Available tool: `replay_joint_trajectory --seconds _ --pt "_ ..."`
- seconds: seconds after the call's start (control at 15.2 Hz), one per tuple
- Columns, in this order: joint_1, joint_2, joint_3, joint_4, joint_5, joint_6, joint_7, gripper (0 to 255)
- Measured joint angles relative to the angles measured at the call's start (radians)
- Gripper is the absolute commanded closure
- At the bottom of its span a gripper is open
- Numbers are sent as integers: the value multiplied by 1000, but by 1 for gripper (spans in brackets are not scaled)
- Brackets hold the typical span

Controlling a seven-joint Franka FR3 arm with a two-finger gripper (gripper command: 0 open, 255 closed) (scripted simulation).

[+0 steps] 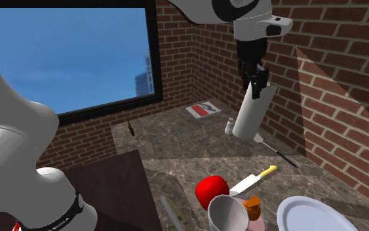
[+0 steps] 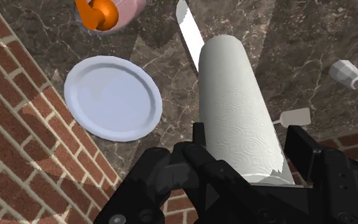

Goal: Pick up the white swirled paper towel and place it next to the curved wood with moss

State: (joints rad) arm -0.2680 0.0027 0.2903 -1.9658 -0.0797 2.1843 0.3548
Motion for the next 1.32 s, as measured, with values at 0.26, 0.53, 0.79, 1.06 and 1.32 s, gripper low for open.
replay_joint_trajectory --seconds 0.26,0.53,0.79,1.06,1.32 --pt "-45 25 -44 32 17 -2 -99 255" --pt "-90 53 -85 67 35 -6 -194 255" --pt "-116 87 -107 90 42 5 -247 255" --pt "-118 97 -108 51 40 55 -248 255" --pt "-116 115 -109 17 33 105 -242 255"
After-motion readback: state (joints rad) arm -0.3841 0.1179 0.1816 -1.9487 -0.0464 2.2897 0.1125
